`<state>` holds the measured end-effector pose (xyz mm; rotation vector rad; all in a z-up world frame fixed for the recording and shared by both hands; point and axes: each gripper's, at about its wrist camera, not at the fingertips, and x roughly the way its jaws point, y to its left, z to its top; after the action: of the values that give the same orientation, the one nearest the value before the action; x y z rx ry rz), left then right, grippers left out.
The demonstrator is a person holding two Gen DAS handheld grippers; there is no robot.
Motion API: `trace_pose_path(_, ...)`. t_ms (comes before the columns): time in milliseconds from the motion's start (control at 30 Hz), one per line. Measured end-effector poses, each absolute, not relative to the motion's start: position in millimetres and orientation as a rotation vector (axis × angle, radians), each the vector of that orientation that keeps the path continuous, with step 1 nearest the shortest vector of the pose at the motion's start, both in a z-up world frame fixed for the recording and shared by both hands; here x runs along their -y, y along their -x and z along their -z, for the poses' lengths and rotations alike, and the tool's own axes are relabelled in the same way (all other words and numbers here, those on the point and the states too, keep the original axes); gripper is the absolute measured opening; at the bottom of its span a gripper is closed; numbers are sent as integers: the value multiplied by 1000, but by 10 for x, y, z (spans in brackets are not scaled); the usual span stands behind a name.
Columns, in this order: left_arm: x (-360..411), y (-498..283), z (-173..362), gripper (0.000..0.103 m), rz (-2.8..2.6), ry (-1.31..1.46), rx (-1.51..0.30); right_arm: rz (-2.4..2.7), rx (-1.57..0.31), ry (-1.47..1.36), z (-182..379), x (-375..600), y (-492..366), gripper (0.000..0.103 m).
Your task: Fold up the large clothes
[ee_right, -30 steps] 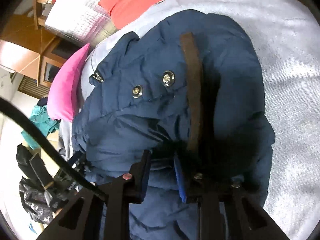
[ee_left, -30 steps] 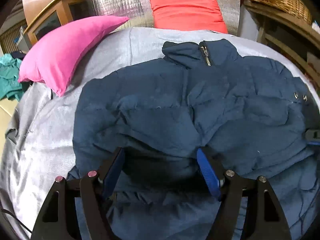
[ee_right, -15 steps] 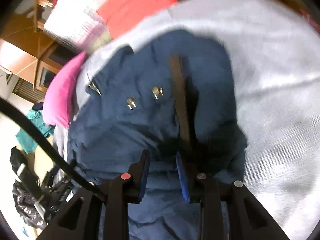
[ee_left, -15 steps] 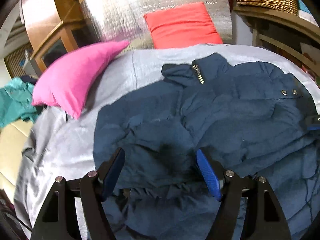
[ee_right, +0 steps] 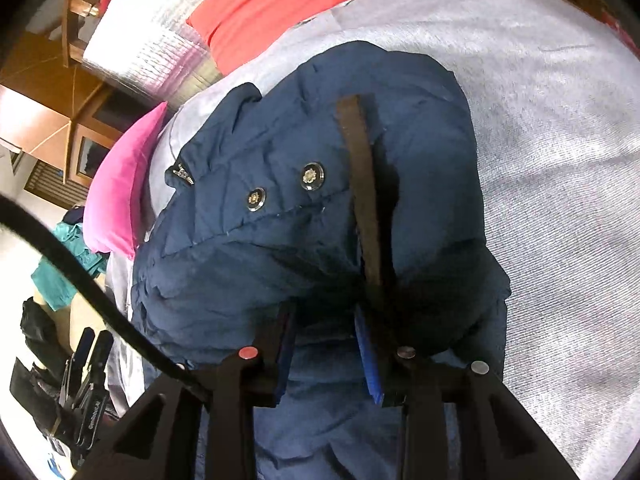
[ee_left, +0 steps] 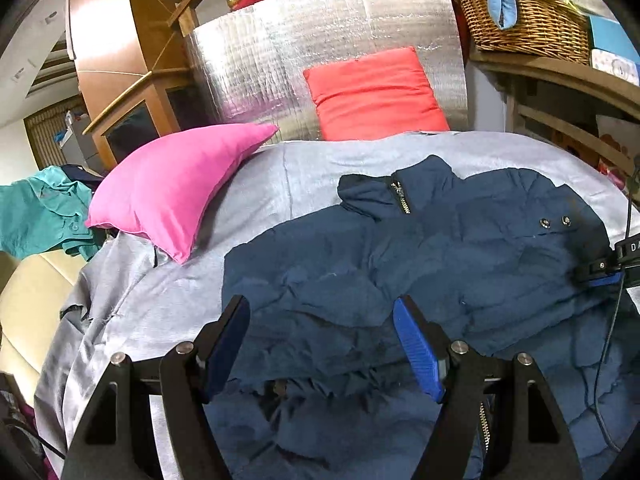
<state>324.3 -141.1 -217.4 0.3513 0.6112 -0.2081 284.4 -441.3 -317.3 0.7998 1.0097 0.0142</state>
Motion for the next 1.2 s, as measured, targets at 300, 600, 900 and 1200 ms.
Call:
trace_pose_path(300,1315,-3101,2139,75,186,-367,-598,-13,-983,-812,3190,4416,-2794,34)
trace_pose_path(600,963,-2908,2111,76,149,-388,-618,-30,-929,-807,2986,4312,-2525,58)
trace_pose_path(900,-21,-2588,2329,76,72,-275,-749,-46,-759,-771,2630,4344,-1560,72)
trace_pose_path(1200,-525,-1868,2620,76,67,-214,-840,-39,-776,-812,2804,4271,-811,73)
